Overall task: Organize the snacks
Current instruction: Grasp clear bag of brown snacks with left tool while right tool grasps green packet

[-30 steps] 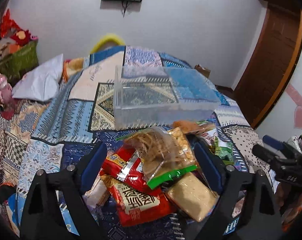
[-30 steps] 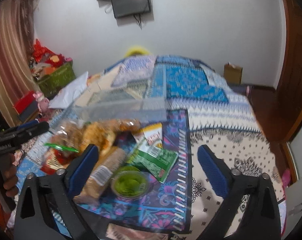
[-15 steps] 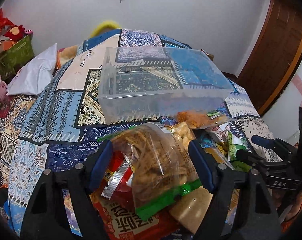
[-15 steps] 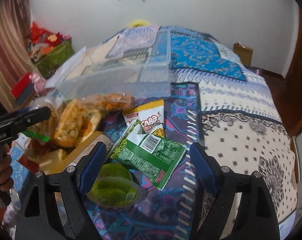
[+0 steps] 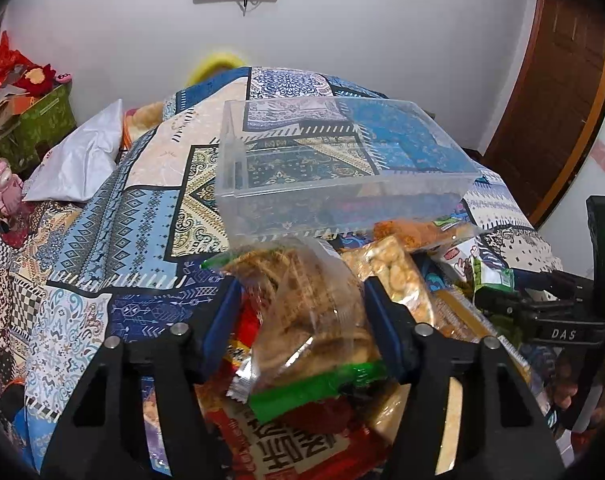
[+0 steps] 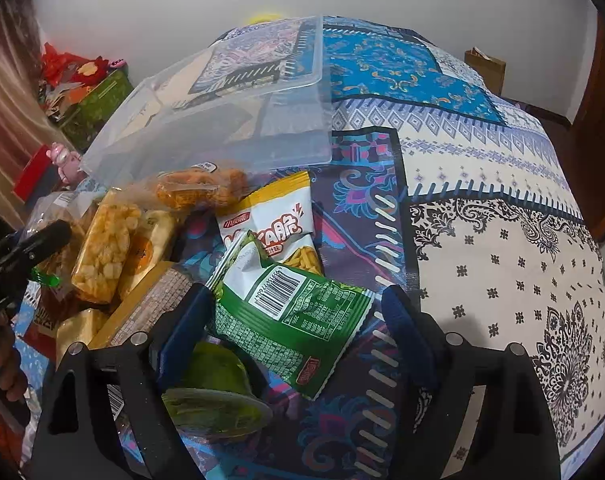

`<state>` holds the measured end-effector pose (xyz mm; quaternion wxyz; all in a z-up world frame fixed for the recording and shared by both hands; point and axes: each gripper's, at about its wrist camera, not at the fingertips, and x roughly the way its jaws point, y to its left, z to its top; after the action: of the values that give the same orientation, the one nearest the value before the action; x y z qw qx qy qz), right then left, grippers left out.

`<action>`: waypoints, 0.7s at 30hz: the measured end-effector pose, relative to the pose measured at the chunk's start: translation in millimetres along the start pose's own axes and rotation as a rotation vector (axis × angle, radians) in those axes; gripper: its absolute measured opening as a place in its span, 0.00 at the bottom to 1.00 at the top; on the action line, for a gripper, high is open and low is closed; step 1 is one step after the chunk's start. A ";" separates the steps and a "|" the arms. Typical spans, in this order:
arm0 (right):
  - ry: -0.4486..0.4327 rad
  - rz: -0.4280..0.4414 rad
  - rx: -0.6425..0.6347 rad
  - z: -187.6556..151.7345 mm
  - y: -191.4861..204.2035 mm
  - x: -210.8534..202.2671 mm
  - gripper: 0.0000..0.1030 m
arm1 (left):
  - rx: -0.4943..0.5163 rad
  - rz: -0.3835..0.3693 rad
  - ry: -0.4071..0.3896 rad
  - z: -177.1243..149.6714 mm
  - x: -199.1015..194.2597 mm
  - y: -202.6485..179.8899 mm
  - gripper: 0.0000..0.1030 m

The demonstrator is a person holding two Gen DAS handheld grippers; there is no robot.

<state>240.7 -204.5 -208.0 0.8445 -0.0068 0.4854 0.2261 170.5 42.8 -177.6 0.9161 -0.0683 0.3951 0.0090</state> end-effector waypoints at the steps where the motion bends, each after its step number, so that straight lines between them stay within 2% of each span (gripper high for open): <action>1: -0.001 0.006 0.004 0.3 -0.7 0.5 0.83 | 0.003 -0.004 0.000 -0.7 -1.1 1.4 0.58; 2: -0.004 0.013 0.006 -0.5 -1.3 0.5 0.83 | 0.005 -0.004 0.000 -1.0 -2.1 1.5 0.58; 4: -0.010 0.036 0.012 0.3 -2.2 0.4 0.75 | 0.011 0.003 -0.006 -1.2 -5.6 1.3 0.52; 5: -0.009 0.053 0.015 0.1 -2.1 0.3 0.65 | 0.015 0.000 -0.009 -1.2 -7.9 0.4 0.51; 6: -0.009 0.064 0.020 -0.1 -2.4 -0.1 0.62 | 0.017 -0.003 -0.012 -1.2 -9.5 -0.1 0.50; 10: -0.023 0.060 0.026 -1.1 0.0 -1.8 0.56 | 0.026 -0.022 -0.023 -0.4 -16.8 -4.5 0.50; 12: -0.036 0.053 0.034 -2.0 -1.1 -5.4 0.46 | 0.031 -0.026 -0.035 -0.1 -21.3 -6.6 0.50; 15: -0.051 0.062 0.036 -2.3 -2.0 -11.1 0.38 | 0.034 -0.033 -0.055 2.5 -29.3 -9.8 0.49; 21: -0.095 0.060 0.028 -0.9 0.1 -27.6 0.28 | 0.038 -0.033 -0.105 12.4 -46.0 -14.9 0.49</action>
<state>228.2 -215.0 -185.8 0.8594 0.0303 0.4478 0.2448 148.9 31.4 -134.0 0.9367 -0.0567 0.3453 -0.0101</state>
